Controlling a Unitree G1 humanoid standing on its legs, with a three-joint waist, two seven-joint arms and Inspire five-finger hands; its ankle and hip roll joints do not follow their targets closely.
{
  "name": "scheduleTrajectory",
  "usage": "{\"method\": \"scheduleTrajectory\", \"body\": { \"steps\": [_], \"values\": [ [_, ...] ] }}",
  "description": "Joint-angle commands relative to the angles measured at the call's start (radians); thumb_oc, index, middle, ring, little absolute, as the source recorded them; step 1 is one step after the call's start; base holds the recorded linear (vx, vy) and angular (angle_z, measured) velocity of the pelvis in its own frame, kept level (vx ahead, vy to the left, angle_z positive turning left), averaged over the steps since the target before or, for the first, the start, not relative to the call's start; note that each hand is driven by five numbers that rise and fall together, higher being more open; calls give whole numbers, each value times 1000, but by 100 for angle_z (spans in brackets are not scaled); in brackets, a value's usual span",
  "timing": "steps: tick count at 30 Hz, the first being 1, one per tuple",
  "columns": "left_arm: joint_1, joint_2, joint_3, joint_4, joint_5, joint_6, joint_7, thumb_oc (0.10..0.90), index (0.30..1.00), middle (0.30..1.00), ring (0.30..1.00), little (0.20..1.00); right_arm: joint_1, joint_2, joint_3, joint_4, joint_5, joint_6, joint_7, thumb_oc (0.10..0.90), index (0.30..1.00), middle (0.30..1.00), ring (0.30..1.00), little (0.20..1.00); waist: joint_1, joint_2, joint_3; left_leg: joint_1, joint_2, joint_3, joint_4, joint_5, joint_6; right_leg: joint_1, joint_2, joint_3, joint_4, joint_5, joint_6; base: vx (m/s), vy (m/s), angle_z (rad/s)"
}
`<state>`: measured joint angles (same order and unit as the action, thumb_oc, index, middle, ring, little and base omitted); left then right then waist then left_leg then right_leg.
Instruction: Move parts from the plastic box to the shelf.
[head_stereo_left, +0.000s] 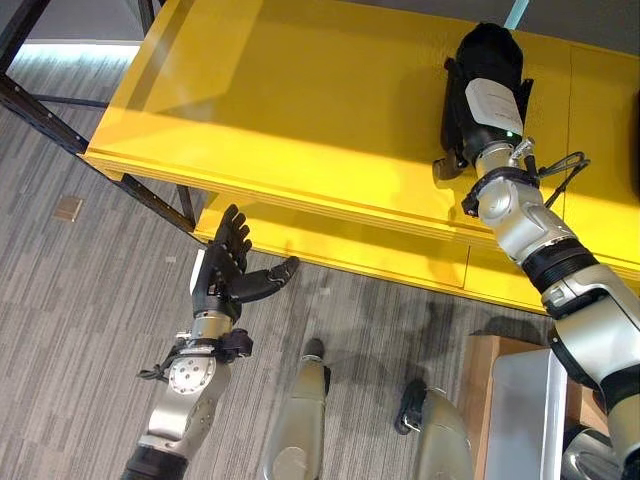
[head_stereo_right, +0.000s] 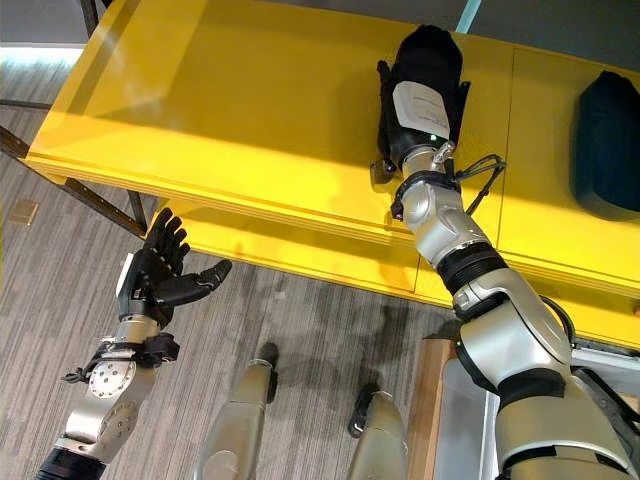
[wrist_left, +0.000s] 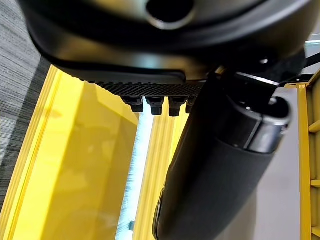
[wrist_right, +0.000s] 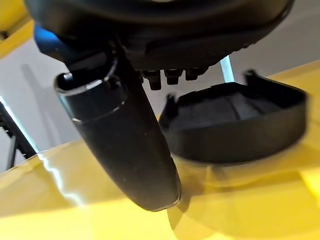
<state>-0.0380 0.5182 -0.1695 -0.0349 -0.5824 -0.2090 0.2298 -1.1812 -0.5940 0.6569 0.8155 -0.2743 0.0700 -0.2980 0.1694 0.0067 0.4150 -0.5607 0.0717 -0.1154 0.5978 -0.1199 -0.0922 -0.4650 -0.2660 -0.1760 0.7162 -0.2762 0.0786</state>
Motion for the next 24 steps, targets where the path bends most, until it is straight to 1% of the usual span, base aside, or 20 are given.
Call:
{"method": "scheduleTrajectory", "body": {
  "steps": [1, 9, 10, 11, 16, 18, 24],
  "values": [
    [-49, 63, 25, -133, 28, -110, 4, 900, 1000, 1000, 1000, 1000, -161, -54, 25, -72, -51, -36, -49, 900, 1000, 1000, 1000, 1000, 13, -11, -47, 36, 58, -17, 19, -54, 14, 61, 13, 43, -13, 7, -15, 0, 0, 0],
    [-40, 53, 47, -136, 45, -99, 8, 900, 1000, 1000, 1000, 1000, -137, -115, -4, -215, -86, -41, -30, 900, 1000, 1000, 1000, 1000, 0, -20, -50, 32, 61, -16, 22, -53, 15, 52, 16, 46, -7, 4, -20, 0, 0, 0],
    [-38, 52, 47, -134, 45, -99, 8, 900, 1000, 1000, 1000, 1000, -132, -122, -7, -227, -89, -43, -29, 900, 1000, 1000, 1000, 1000, -1, -20, -48, 34, 62, -15, 27, -60, 14, 54, 16, 48, -3, -1, -19, 0, 0, 0],
    [-39, 51, 49, -135, 45, -99, 8, 900, 1000, 1000, 1000, 1000, -133, -127, -7, -236, -92, -43, -27, 900, 1000, 1000, 1000, 1000, -3, -21, -49, 30, 61, -15, 22, -53, 14, 50, 15, 46, -7, 4, -20, 0, 0, 0],
    [-29, 47, 58, -138, 47, -95, 6, 900, 1000, 1000, 1000, 1000, -121, -144, -31, -309, -92, -54, -26, 900, 1000, 1000, 1000, 1000, -6, -24, -47, 29, 64, -12, 30, -61, 14, 48, 19, 49, 0, -1, -21, 0, 0, 0],
    [-28, 46, 60, -138, 47, -95, 6, 900, 1000, 1000, 1000, 1000, -115, -147, -41, -329, -90, -56, -28, 900, 1000, 1000, 1000, 1000, -8, -25, -49, 27, 64, -13, 26, -54, 14, 44, 19, 49, -3, 3, -21, 0, 0, 0],
    [-25, 36, 69, -141, 54, -87, 13, 900, 1000, 1000, 1000, 1000, -30, -159, -138, -507, -56, -90, -44, 900, 1000, 1000, 1000, 1000, -20, -29, -52, 28, 66, -11, 16, -50, 15, 43, 20, 51, -9, 7, -22, 5, -5, -3]
  ]
}}
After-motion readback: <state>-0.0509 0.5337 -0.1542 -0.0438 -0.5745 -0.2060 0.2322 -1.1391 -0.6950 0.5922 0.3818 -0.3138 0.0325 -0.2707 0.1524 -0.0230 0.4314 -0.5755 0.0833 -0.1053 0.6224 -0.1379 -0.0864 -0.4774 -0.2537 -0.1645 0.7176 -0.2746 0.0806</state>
